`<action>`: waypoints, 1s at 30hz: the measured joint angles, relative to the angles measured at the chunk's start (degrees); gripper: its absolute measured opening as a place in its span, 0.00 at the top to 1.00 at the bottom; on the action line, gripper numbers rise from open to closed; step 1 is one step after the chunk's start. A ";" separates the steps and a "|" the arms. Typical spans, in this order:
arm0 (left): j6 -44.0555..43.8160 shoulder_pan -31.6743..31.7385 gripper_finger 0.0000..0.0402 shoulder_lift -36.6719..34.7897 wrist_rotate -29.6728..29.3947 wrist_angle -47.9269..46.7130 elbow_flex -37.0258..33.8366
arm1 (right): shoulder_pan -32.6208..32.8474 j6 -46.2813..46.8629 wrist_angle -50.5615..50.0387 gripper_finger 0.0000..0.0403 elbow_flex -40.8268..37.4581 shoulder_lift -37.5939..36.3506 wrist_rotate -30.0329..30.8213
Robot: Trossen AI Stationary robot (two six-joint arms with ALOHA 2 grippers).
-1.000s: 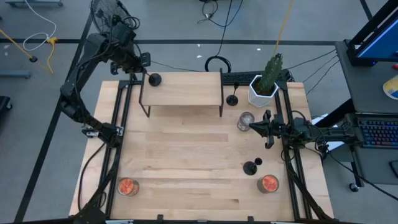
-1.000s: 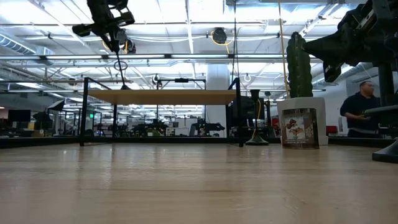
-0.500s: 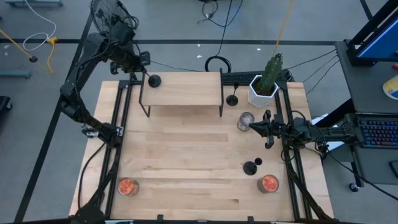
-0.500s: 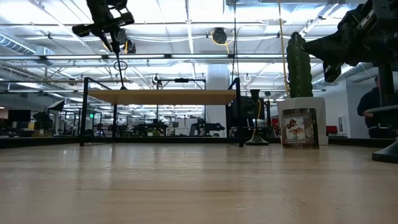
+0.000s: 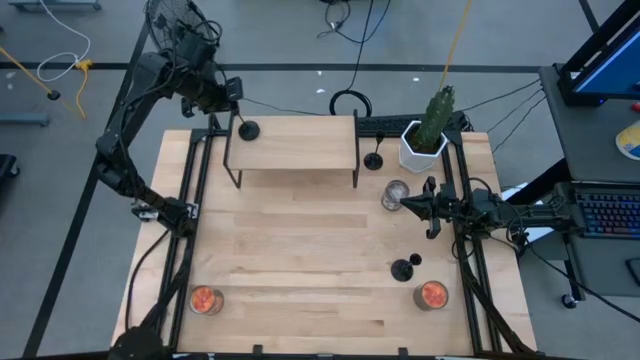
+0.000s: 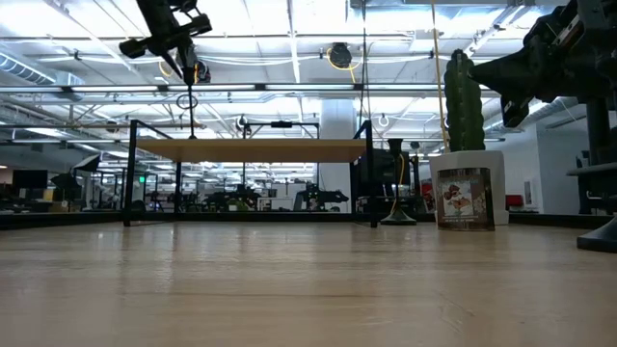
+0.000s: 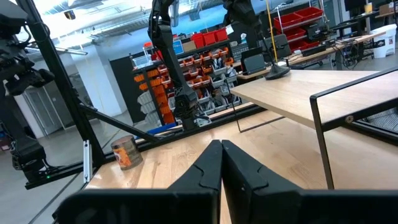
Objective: Pick & Place candle stick holders
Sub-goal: Put the bottom black candle holder on the shelf, then put the top black candle holder on the shelf
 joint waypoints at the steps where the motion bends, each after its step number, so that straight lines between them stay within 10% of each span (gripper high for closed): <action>1: -0.08 0.04 0.83 0.00 -0.02 0.00 0.00 | 0.01 0.00 0.02 1.00 0.00 -0.01 0.00; 30: -0.25 3.29 0.83 -0.34 2.95 1.16 9.25 | 0.01 -0.02 0.00 1.00 0.00 -0.02 0.00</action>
